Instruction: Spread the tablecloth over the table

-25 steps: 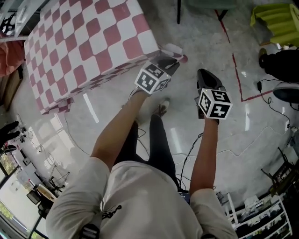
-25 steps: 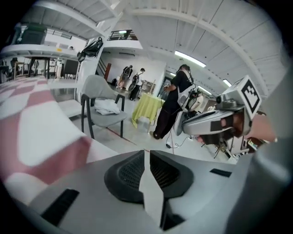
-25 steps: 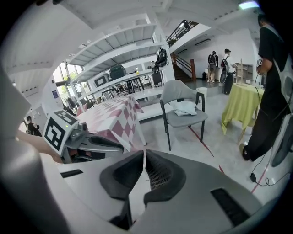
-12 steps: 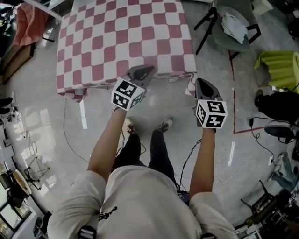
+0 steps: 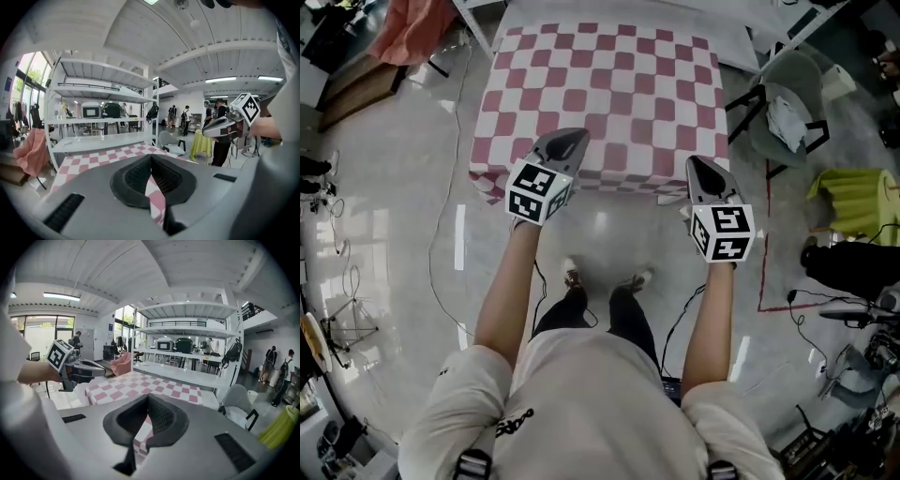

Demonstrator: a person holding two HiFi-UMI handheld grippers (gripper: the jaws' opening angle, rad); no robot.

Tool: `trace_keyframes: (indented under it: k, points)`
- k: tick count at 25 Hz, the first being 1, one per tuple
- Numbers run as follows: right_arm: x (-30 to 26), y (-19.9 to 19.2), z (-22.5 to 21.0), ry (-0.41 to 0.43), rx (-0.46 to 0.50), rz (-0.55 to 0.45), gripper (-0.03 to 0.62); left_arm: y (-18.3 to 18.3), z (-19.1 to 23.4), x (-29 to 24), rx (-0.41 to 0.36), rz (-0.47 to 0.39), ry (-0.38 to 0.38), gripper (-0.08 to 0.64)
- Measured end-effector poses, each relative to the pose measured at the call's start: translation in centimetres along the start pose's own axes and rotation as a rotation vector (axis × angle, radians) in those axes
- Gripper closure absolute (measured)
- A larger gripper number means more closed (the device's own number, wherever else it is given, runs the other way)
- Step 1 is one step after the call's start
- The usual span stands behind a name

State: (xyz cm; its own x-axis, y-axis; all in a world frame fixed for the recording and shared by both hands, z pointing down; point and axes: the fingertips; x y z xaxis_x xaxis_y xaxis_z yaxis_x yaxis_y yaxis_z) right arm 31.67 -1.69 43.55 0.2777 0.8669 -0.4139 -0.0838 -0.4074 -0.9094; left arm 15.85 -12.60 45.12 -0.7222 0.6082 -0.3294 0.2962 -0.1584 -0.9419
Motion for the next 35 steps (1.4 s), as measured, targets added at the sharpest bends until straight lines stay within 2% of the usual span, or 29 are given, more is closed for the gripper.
trace_keyframes:
  k: [4,9,19,25,28,35]
  points:
    - [-0.5,4.7,3.8,0.018,0.032,-0.05,0.569,3.2,3.1,4.4,-0.035,-0.051,0.03,0.531]
    - [-0.7,9.1,7.1,0.049,0.076,-0.097,0.569,6.2,5.6,8.9,-0.029,-0.104,0.076,0.531]
    - [1.2,16.6,10.3,0.111,0.214,-0.151,0.569,11.4,5.5,13.5,-0.094,-0.162,0.117,0.531]
    - [2.3,18.2,10.5,0.125,0.236,-0.179,0.569,14.1,5.6,14.5,-0.084,-0.219,0.141,0.531]
    - [2.2,18.7,10.4,0.146,0.219,-0.196,0.569,15.4,5.6,14.2,-0.115,-0.236,0.151,0.531]
    - [2.0,20.3,10.2,0.143,0.271,-0.197,0.569,17.8,5.2,14.2,-0.142,-0.285,0.149,0.531]
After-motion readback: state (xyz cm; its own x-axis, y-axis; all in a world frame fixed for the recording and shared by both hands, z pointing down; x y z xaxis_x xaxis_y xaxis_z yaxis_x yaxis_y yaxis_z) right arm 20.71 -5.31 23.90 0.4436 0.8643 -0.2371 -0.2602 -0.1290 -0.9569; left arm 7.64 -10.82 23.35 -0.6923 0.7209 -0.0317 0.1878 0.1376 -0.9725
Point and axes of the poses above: the fingertips, and each gripper's own axes: x backward along the fingers, z to its left, y out of its top, and after that the axes turned 14 degrees about y, right-handed
